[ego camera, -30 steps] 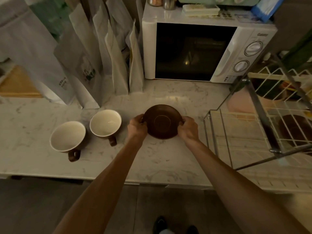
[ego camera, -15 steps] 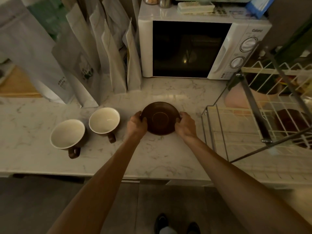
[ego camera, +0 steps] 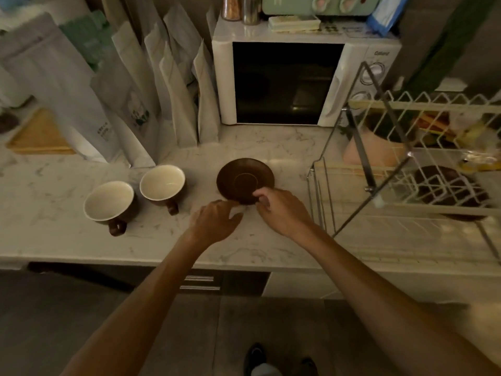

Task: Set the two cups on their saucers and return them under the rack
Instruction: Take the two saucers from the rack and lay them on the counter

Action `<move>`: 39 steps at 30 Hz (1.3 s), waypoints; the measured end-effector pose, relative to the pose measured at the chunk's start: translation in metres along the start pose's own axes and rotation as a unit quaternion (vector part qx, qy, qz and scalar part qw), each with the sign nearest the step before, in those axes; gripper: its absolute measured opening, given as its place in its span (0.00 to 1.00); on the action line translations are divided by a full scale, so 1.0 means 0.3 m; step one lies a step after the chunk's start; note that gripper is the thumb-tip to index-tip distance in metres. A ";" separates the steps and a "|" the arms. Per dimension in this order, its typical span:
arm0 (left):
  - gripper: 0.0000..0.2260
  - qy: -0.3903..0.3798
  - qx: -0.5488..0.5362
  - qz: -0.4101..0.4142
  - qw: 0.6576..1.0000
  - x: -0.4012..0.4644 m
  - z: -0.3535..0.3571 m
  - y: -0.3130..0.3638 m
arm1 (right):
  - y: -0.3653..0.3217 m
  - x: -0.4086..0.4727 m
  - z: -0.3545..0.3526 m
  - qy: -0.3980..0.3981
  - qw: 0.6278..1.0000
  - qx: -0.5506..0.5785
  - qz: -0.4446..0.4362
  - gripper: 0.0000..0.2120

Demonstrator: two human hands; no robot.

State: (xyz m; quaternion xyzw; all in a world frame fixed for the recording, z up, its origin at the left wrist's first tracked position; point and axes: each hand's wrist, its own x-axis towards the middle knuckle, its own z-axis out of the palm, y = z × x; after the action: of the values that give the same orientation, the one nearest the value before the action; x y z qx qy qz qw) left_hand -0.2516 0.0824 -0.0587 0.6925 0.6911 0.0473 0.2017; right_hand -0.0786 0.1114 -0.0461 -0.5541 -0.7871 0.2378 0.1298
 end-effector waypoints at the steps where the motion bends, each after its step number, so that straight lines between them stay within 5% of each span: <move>1: 0.21 -0.026 0.017 0.010 0.999 -0.025 0.005 0.009 | 0.001 -0.030 -0.014 -0.025 1.000 -0.006 -0.011 0.16; 9: 0.24 -0.110 0.087 0.026 0.990 -0.224 0.013 0.194 | 0.034 -0.242 -0.141 -0.258 0.964 -0.052 -0.038 0.22; 18: 0.24 -0.213 0.081 0.080 0.970 -0.329 0.066 0.473 | 0.260 -0.483 -0.322 -0.260 0.959 -0.108 -0.010 0.24; 28: 0.26 -0.173 0.137 0.182 0.958 -0.332 0.125 0.802 | 0.481 -0.631 -0.478 -0.179 0.972 -0.145 0.038 0.24; 33: 0.29 -0.079 0.107 0.221 0.966 -0.268 0.145 0.930 | 0.574 -0.676 -0.550 -0.046 0.983 -0.157 0.084 0.25; 39: 0.32 0.013 0.011 0.162 0.987 -0.159 0.199 1.042 | 0.677 -0.678 -0.589 0.115 0.976 -0.106 0.153 0.29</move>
State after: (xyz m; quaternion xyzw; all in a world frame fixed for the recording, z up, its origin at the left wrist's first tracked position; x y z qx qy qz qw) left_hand 0.0604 0.0344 0.0046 0.7967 0.5729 0.0805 0.1748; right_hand 0.2404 0.0178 0.0115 -0.7023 -0.6935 0.1047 0.1220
